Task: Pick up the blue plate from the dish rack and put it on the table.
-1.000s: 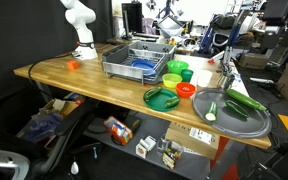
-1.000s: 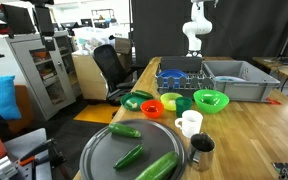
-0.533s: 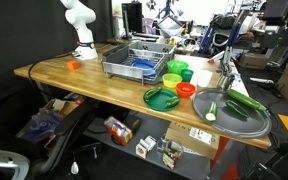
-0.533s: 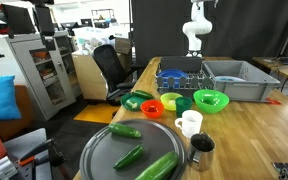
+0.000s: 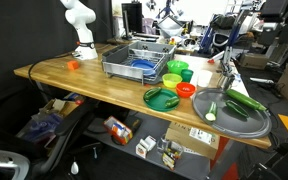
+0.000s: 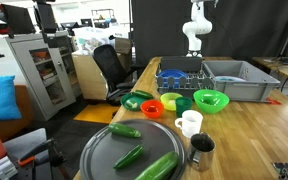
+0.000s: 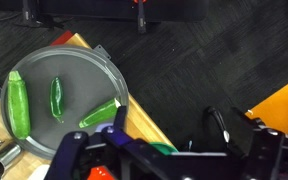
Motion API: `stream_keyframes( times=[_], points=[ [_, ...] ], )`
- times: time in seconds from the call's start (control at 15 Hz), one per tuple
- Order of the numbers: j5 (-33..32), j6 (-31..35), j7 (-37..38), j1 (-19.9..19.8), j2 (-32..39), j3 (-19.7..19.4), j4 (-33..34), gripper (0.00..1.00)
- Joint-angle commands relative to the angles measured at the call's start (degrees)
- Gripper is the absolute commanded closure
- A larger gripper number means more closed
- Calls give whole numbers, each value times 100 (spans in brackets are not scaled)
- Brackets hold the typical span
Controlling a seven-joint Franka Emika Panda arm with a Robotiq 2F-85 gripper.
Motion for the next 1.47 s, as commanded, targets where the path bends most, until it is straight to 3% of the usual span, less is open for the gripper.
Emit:
stream_keyframes(
  times=[0.0, 0.33, 0.67, 0.73, 0.93, 1.4],
  points=[
    [-345, -50, -97, -167, 269, 157, 334, 0],
    [-1218, 205, -76, -237, 1034, 293, 1184, 0],
    [-1303, 966, -116, -152, 2203, 292, 2035, 0],
    [-1295, 965, -5, -131, 1824, 290, 1688, 0],
    [-1300, 1016, -10, -121, 2244, 280, 2016, 0],
    [-1411, 1058, 77, -160, 2305, 294, 2138, 0]
  ],
)
